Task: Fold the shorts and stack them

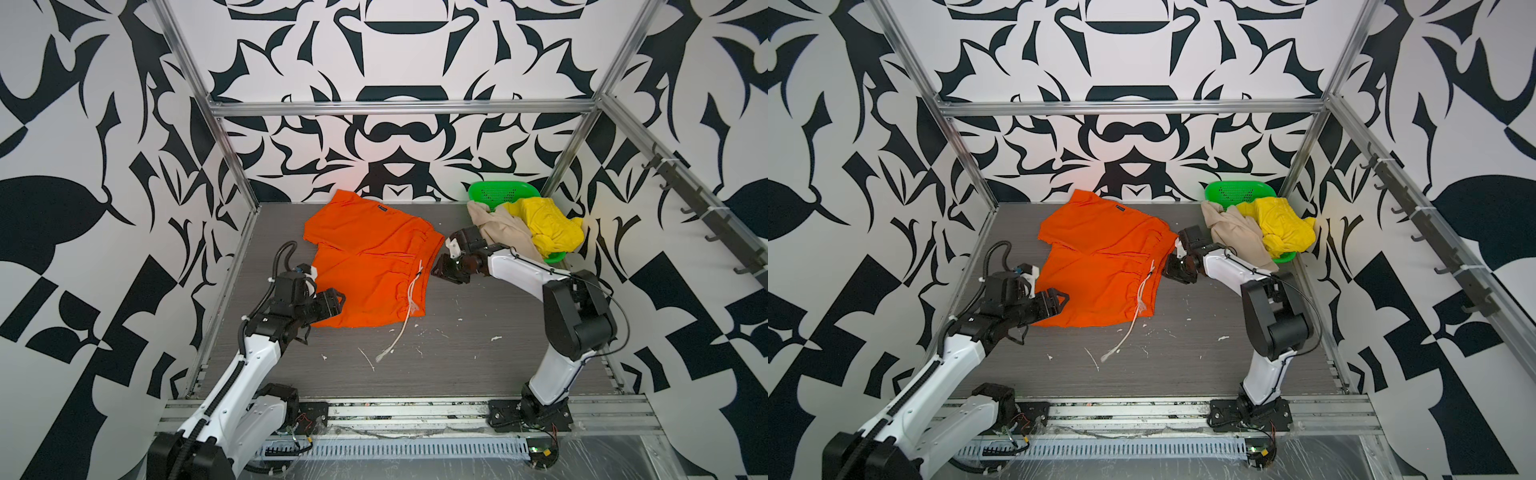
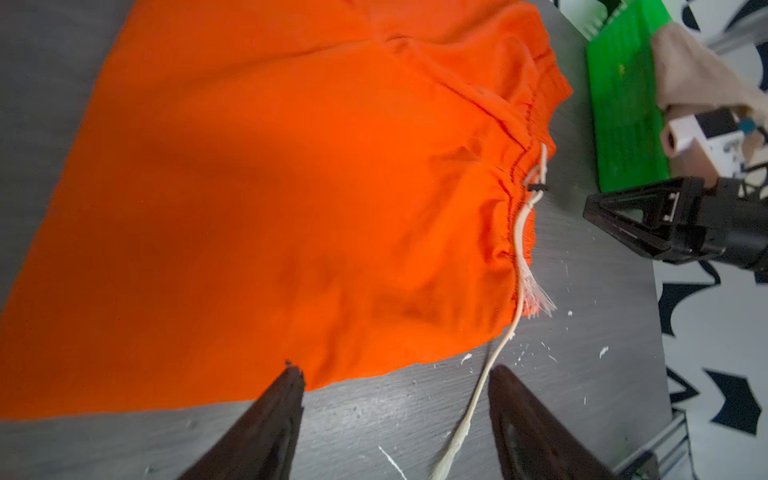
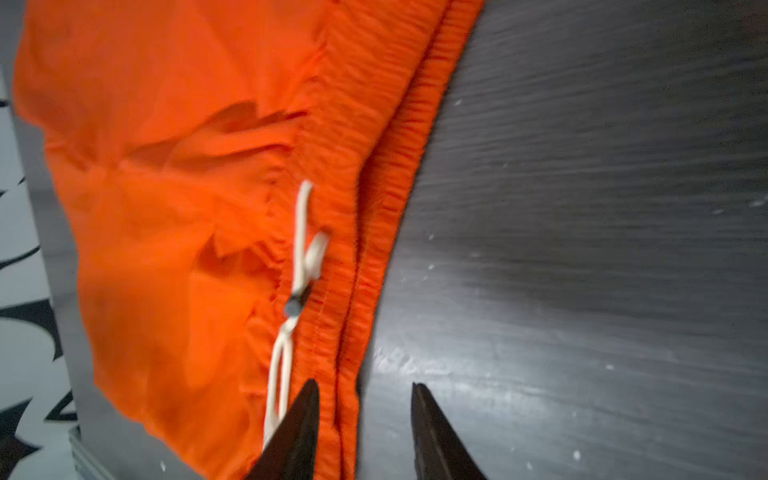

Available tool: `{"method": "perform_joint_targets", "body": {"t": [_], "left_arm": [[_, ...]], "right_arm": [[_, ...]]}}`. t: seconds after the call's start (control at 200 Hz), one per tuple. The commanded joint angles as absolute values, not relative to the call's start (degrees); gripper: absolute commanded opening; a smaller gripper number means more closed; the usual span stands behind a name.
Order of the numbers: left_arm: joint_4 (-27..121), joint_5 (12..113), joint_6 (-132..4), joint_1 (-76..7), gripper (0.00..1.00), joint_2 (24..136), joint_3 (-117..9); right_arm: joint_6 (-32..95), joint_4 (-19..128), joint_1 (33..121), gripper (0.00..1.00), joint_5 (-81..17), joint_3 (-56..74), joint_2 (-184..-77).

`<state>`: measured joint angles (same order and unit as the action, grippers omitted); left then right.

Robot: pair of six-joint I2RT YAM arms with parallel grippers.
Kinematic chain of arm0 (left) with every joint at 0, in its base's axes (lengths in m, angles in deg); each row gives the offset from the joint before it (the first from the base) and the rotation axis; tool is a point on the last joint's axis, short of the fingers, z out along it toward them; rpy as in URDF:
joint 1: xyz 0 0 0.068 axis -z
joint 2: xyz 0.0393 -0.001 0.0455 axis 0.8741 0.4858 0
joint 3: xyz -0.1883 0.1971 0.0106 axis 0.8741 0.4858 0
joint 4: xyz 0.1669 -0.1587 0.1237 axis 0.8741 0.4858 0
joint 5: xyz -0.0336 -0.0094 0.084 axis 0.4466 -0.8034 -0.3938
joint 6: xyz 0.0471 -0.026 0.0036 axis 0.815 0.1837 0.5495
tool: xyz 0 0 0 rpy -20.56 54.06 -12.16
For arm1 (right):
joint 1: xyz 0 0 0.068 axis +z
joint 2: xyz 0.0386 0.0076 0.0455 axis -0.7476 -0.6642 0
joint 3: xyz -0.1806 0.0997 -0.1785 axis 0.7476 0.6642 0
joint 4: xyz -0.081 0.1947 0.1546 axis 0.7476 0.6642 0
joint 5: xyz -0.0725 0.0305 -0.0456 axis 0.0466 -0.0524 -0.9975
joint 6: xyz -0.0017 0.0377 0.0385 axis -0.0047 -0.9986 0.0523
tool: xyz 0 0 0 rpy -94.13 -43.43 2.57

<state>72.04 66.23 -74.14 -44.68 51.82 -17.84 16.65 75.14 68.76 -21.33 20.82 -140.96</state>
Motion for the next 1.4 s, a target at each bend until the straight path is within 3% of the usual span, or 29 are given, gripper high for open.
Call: {"method": "perform_joint_targets", "body": {"t": [0.0,0.21,0.355,0.645,0.815,1.035,1.165,1.395], "left_arm": [[69.51,66.33,-59.49,-38.66,0.73,56.6,-23.43],[68.53,68.06,-34.65,-23.76,0.74,75.27,-34.82],[68.73,69.64,-21.46,-18.26,0.76,88.0,-41.34],[65.55,72.07,-13.71,-15.67,0.75,100.47,-46.31],[56.11,60.45,-11.14,-13.44,0.72,104.21,-42.96],[53.08,59.04,-11.81,-13.38,0.51,105.28,-41.38],[50.99,61.96,-17.22,-13.45,0.27,102.6,-40.79],[45.36,71.52,-26.1,-13.47,0.19,95.55,-38.51]], "right_arm": [[14.65,72.45,69.12,0.46,-16.78,26.91,-132.13],[10.87,68.87,67.65,0.5,-15.64,38.25,-119.91],[9.43,68.78,64.3,0.51,-12.88,43.63,-114.99],[6.86,66.69,62.38,0.57,-10.0,49.89,-109.51],[3.83,64.11,62.36,0.57,-10.42,52.54,-107.72],[-0.16,61.6,62.3,0.59,-8.33,54.13,-108.03],[-5.13,56.81,62.49,0.63,-5.6,55.05,-110.11],[-19.86,41.0,64.26,0.69,-2.57,55.71,-116.76]]}}
